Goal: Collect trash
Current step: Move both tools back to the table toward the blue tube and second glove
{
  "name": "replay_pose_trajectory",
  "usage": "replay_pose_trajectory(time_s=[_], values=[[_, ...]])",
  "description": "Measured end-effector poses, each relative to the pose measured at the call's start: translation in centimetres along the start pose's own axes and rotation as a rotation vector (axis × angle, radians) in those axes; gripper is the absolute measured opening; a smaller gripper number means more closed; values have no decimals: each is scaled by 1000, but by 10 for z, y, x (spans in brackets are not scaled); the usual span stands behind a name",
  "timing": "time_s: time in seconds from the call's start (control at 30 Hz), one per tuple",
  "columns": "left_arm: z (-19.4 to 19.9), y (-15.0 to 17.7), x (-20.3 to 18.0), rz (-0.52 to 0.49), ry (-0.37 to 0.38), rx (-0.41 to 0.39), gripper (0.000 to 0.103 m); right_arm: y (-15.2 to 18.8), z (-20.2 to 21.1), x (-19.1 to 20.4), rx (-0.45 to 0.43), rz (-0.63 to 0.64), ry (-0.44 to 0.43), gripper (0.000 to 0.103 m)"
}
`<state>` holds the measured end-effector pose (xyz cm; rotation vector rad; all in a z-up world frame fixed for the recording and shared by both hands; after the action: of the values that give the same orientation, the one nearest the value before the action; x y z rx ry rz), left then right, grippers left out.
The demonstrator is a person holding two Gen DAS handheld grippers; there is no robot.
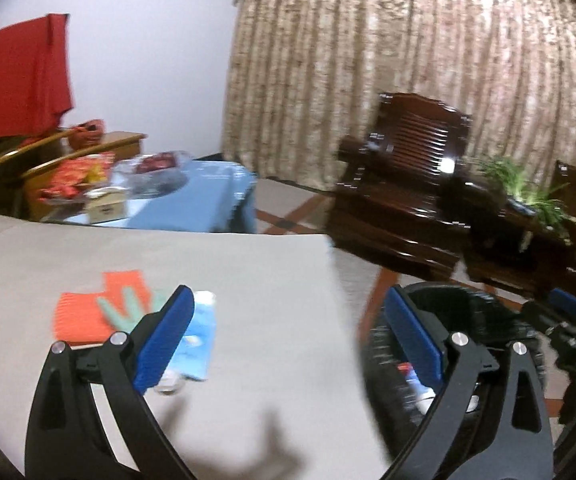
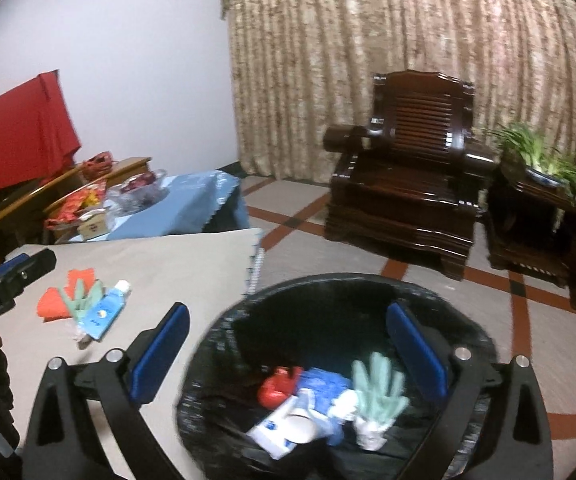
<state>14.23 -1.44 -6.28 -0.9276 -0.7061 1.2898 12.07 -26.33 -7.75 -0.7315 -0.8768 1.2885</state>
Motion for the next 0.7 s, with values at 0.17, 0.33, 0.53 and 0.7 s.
replay_pose_trajectory(time_s=[0.17, 0.33, 0.53, 0.7], values=[[8, 2, 41, 33, -83, 4, 93, 1, -17, 42, 12, 41, -67, 97], [11, 12, 82, 64, -151, 16, 93, 4, -35, 76, 28, 79, -110, 97], [10, 25, 114, 92, -196, 35, 93, 7, -55, 109, 46, 101, -149, 97], [1, 36, 137, 107, -218, 61, 93, 11, -73, 132, 71, 115, -167, 97]])
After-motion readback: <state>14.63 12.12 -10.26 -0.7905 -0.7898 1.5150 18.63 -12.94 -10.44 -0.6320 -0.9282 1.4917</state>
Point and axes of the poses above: each gripper's, at about its wrist camera, not at the fingertips, and z roughly against the way its jaws point, x to its left, y to its underside, the point moved 1 cm from there along -z, roughly the way its jaws point, and after that the axes turned 2 degrees about -z, right-handed, at the moved point
